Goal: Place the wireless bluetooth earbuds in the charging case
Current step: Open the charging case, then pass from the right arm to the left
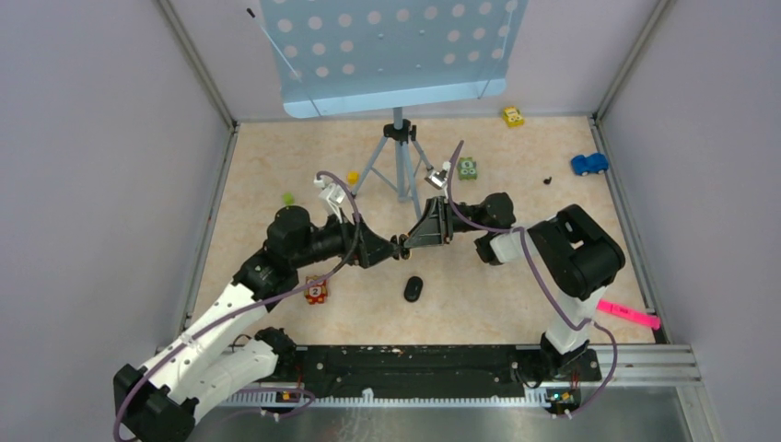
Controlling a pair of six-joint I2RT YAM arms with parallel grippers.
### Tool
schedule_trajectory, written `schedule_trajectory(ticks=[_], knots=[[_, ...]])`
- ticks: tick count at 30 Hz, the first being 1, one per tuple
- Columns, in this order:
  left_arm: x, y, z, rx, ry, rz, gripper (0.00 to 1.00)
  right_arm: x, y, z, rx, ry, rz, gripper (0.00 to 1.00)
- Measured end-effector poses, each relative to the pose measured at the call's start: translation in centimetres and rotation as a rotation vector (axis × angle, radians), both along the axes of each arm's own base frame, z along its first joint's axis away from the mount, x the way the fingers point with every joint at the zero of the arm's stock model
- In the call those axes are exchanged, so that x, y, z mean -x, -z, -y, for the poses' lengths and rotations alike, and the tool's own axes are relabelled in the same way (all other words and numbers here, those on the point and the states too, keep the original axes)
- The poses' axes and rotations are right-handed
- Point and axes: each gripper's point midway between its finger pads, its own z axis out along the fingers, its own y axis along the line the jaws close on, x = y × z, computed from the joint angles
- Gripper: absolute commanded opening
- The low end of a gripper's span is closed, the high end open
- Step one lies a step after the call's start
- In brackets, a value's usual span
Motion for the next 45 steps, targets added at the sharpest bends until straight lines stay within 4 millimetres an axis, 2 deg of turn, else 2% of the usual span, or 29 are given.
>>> schedule_trajectory(ticks=[8,14,20,22,27,34,37,45], knots=[[0.3,1.6,-0.2,0.022,0.004,-0.049,0.93,0.1,0.0,0.0,0.002,-0.004,0.001,0.0],[0.5,1.0,-0.3,0.083,0.053,-0.058,0.92,0.5,0.4,0.3,0.011,-0.027,0.011,0.0],[0.8,1.5,0.5,0.137,0.134,-0.124,0.93,0.8,1.6,2.6,0.049,-0.02,-0.01,0.0],[0.9,1.3,0.9,0.152,0.16,-0.128,0.93,0.5,1.5,3.6,0.053,-0.01,0.002,0.0],[0.7,1.7,1.5,0.166,0.199,-0.158,0.93,0.0,1.0,4.3,0.057,-0.031,0.033,0.0],[0.0,1.1,1.7,0.171,0.2,-0.148,0.93,-2.7,0.0,3.8,0.059,-0.077,0.082,0.0],[-1.0,1.2,1.5,0.176,0.183,-0.149,0.92,-3.7,-0.3,3.6,0.061,-0.088,0.09,0.0],[-2.7,1.5,1.3,0.2,0.173,-0.146,0.92,-5.2,-0.6,3.0,0.064,-0.103,0.089,0.0]])
